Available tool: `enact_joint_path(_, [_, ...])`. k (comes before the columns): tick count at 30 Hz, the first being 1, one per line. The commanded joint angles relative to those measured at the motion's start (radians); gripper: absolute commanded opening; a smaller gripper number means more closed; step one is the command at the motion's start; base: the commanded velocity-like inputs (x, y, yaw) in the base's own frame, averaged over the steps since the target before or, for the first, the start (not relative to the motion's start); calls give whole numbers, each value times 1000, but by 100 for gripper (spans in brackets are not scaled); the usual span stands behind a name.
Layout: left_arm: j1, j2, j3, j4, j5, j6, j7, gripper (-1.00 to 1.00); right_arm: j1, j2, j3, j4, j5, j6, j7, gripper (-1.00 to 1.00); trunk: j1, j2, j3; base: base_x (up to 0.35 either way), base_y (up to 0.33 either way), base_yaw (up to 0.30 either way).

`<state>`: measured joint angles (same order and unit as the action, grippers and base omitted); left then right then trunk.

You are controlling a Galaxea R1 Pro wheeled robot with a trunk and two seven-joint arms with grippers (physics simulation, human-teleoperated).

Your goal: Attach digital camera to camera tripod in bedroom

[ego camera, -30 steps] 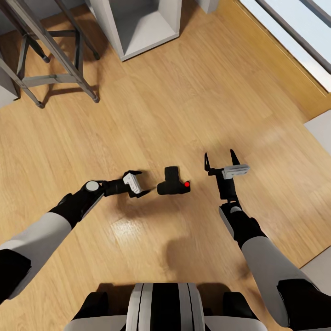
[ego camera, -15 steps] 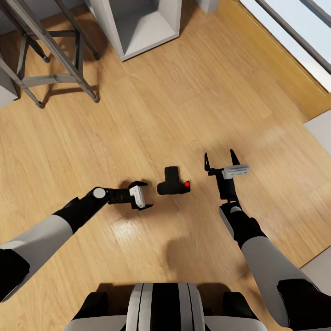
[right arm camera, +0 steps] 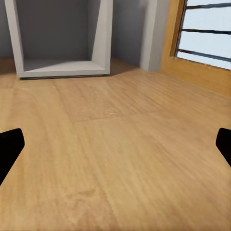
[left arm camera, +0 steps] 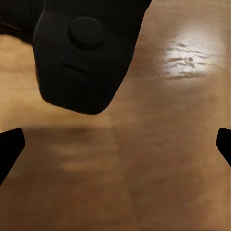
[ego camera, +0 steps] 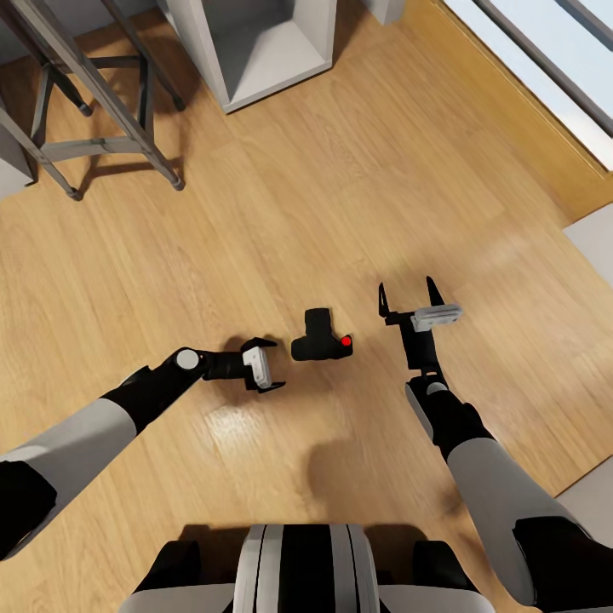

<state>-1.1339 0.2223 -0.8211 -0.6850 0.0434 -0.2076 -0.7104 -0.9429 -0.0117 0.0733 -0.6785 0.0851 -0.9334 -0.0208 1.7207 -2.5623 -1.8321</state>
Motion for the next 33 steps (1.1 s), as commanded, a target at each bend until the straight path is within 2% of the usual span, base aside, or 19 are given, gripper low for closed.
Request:
enact_joint_path(1, [-1, 0, -5, 0, 4, -4, 1, 100, 0, -1, 2, 0, 3, -2, -2, 100, 0, 0, 0, 0, 0, 0])
enact_joint_path(9, [-1, -3, -3, 0, 4, -3, 4, 100, 0, -1, 2, 0, 2, -2, -2, 100, 0, 0, 0, 0, 0, 0])
enact_joint_path(16, [-1, -3, 1, -1, 3, -4, 116, 100, 0, -1, 1, 0, 2, -2, -2, 100, 0, 0, 0, 0, 0, 0])
enact_joint_path(17, [-1, -3, -1, -1, 3, -4, 147, 100, 0, -1, 1, 0, 2, -2, -2, 100, 0, 0, 0, 0, 0, 0])
enact_joint_path(23, [-1, -6, -4, 0, 3, -4, 208, 100, 0, -1, 1, 0, 2, -2, -2, 100, 0, 0, 0, 0, 0, 0])
enact_joint_path(33, [-1, -16, -42, 1, 3, -3, 220, 100, 0, -1, 1, 0, 2, -2, -2, 100, 0, 0, 0, 0, 0, 0])
